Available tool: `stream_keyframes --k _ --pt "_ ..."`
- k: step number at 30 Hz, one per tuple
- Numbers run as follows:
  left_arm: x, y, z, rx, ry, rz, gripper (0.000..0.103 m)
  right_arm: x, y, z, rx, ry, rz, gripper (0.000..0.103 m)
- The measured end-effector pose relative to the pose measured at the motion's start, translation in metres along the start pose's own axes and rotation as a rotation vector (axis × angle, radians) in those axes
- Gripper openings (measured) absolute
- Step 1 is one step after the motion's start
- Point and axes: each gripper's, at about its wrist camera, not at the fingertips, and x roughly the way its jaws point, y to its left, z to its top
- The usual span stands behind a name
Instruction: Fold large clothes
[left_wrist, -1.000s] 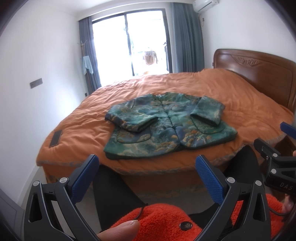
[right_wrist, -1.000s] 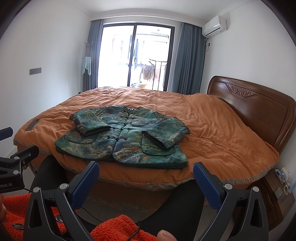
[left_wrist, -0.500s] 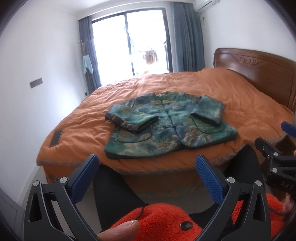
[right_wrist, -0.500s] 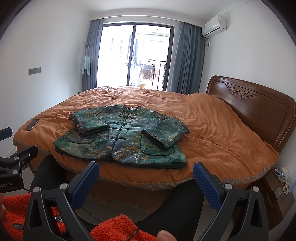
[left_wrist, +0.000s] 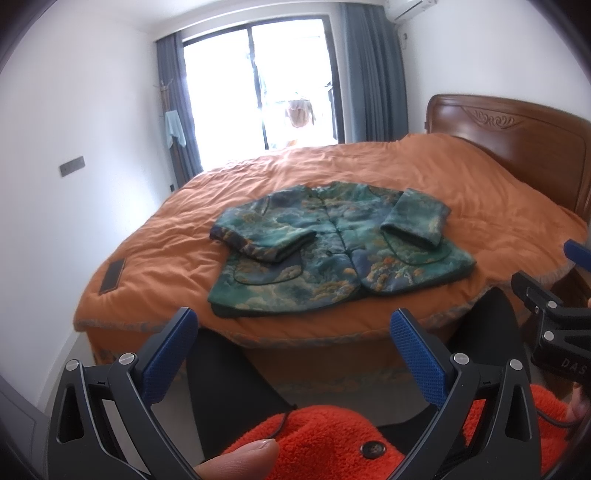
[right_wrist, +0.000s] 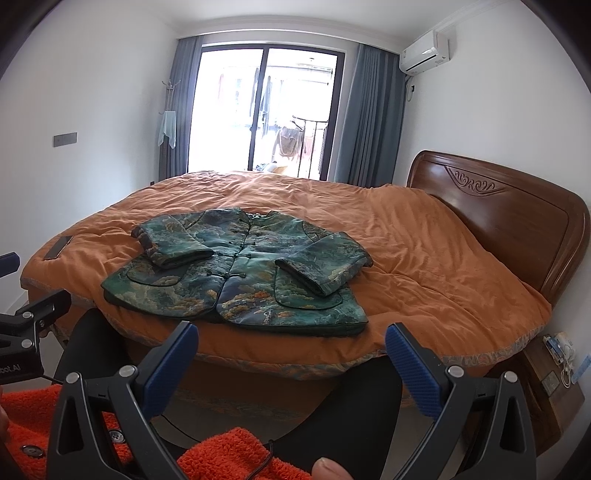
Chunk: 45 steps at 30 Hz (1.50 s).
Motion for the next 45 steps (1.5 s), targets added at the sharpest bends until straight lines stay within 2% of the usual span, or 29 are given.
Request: stream_keyframes --k 17,25,29,32,38,42,44,45 --pt "0.001 -0.001 0.001 -0.001 0.001 0.000 0.103 0.005 0.000 0.003 0.007 0.024 -0.013 0.103" --pt "0.004 0.005 0.006 -0.013 -0.002 -0.022 0.103 0.008 -0.009 0.013 0.042 0.008 0.020 0.103" --pt "0.009 0.010 0.016 -0.028 -0.022 -0.019 0.103 0.007 -0.020 0.025 0.063 -0.047 0.033 0.103" --pt "0.013 0.012 0.030 0.007 -0.065 -0.010 0.103 0.005 -0.027 0.039 0.047 -0.121 0.018 0.103" --pt "0.017 0.019 0.071 0.063 -0.168 -0.045 0.103 0.003 -0.040 0.079 0.006 -0.293 -0.013 0.103" --pt "0.027 0.038 0.102 0.018 -0.187 -0.100 0.103 0.006 -0.037 0.103 -0.063 -0.413 0.001 0.103" --pt "0.036 0.047 0.113 -0.008 -0.180 -0.113 0.103 0.016 -0.035 0.112 -0.126 -0.457 0.095 0.103" --pt "0.043 0.050 0.117 -0.021 -0.172 -0.110 0.103 0.026 -0.034 0.116 -0.158 -0.424 0.168 0.103"
